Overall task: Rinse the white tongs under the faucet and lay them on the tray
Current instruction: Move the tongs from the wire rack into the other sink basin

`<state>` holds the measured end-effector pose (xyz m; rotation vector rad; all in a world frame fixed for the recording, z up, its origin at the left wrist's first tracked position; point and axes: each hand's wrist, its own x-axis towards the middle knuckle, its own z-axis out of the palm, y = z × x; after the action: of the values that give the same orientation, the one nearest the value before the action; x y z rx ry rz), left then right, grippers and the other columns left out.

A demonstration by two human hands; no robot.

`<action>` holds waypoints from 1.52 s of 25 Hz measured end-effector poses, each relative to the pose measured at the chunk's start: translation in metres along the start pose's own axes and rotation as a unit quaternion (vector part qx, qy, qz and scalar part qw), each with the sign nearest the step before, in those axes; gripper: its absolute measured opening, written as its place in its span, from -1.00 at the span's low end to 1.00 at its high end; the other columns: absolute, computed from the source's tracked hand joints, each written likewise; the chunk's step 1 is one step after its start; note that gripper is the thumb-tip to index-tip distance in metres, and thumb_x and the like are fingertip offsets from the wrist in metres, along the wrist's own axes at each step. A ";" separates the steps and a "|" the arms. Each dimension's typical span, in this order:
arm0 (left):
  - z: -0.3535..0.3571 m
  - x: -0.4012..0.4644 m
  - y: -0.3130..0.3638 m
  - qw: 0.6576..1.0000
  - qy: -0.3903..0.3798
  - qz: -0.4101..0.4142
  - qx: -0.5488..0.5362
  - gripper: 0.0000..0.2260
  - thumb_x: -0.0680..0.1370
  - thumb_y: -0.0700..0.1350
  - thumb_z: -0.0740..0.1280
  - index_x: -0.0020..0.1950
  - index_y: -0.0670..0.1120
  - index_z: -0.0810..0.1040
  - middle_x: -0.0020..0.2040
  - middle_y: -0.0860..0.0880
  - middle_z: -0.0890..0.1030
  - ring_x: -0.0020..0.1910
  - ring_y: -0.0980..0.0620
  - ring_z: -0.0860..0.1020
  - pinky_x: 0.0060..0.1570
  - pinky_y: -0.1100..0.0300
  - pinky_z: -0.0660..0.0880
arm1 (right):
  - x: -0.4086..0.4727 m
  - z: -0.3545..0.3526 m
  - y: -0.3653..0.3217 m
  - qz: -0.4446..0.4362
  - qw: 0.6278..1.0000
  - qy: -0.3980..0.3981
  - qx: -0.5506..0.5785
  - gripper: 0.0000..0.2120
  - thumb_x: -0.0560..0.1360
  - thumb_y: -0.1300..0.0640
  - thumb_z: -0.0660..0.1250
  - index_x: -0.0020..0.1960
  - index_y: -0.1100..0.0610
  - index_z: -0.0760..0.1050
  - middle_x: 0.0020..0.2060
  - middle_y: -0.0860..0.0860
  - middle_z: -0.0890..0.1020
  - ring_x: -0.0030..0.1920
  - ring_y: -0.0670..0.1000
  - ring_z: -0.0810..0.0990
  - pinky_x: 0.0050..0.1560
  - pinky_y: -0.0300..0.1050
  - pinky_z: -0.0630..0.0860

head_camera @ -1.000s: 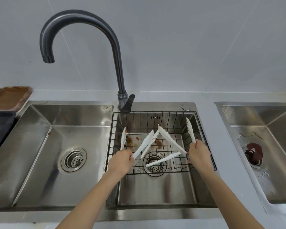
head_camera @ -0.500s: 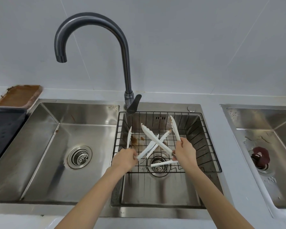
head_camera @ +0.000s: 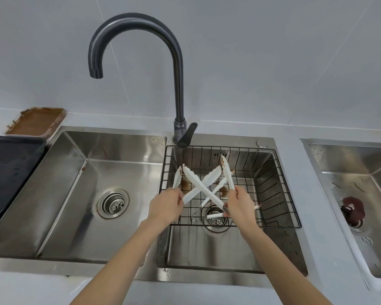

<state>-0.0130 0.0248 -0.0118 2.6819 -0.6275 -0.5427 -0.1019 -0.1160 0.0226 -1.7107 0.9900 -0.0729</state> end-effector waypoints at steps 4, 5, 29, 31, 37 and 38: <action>-0.016 -0.006 0.002 0.999 0.029 0.027 -0.014 -0.82 0.54 -0.11 0.21 0.09 -0.09 0.50 0.08 -0.06 0.59 0.03 -0.08 0.57 0.00 0.07 0.49 | -0.012 0.009 -0.012 -0.013 0.999 0.017 0.035 -0.82 0.59 0.24 0.00 -0.04 0.16 0.38 -0.37 0.02 0.44 -0.43 -0.06 0.44 -0.38 -0.15 0.51; -0.022 -0.008 0.001 0.998 0.040 0.035 -0.017 -0.82 0.54 -0.11 0.20 0.09 -0.09 0.50 0.08 -0.06 0.58 0.02 -0.08 0.57 -0.01 0.07 0.50 | -0.015 0.011 -0.015 -0.014 0.999 0.025 0.043 -0.82 0.58 0.24 0.00 -0.07 0.18 0.37 -0.37 0.04 0.45 -0.45 -0.05 0.44 -0.36 -0.12 0.51; -0.078 -0.014 -0.207 0.996 0.037 -0.086 -0.013 -0.84 0.50 -0.16 0.21 0.04 -0.15 0.48 0.05 -0.10 0.60 0.02 -0.15 0.56 -0.15 0.12 0.37 | -0.050 0.204 -0.047 0.017 0.995 -0.021 0.094 -0.83 0.59 0.24 -0.02 0.03 0.13 0.33 -0.29 0.01 0.44 -0.35 -0.10 0.44 -0.35 -0.25 0.45; -0.072 -0.005 -0.226 0.994 0.014 -0.104 -0.014 -0.83 0.50 -0.17 0.21 0.05 -0.17 0.48 0.07 -0.13 0.60 0.03 -0.19 0.55 -0.12 0.09 0.39 | -0.042 0.227 -0.041 0.028 0.997 -0.017 0.073 -0.72 0.60 0.21 -0.02 0.22 0.16 0.37 -0.14 0.05 0.49 -0.30 -0.10 0.48 -0.23 -0.14 0.51; -0.049 0.014 -0.263 0.990 -0.038 -0.138 -0.006 -0.82 0.51 -0.18 0.20 0.05 -0.20 0.47 0.10 -0.18 0.57 0.07 -0.26 0.53 -0.06 0.04 0.41 | -0.017 0.272 -0.005 0.104 0.993 -0.011 0.048 -0.59 0.62 0.20 -0.05 0.47 0.16 0.14 0.19 0.10 0.45 -0.27 -0.10 0.47 -0.09 -0.09 0.51; -0.044 0.017 -0.267 0.989 -0.043 -0.139 -0.004 -0.82 0.51 -0.18 0.20 0.06 -0.21 0.47 0.11 -0.18 0.56 0.08 -0.26 0.53 -0.05 0.03 0.42 | -0.013 0.277 0.001 0.117 0.991 -0.013 0.056 -0.58 0.62 0.21 -0.04 0.47 0.16 0.12 0.15 0.09 0.46 -0.26 -0.09 0.47 -0.13 -0.12 0.46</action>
<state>0.1141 0.2531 -0.0844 2.7672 -0.2709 -0.7341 0.0287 0.1049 -0.0818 -1.4799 1.1404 0.0458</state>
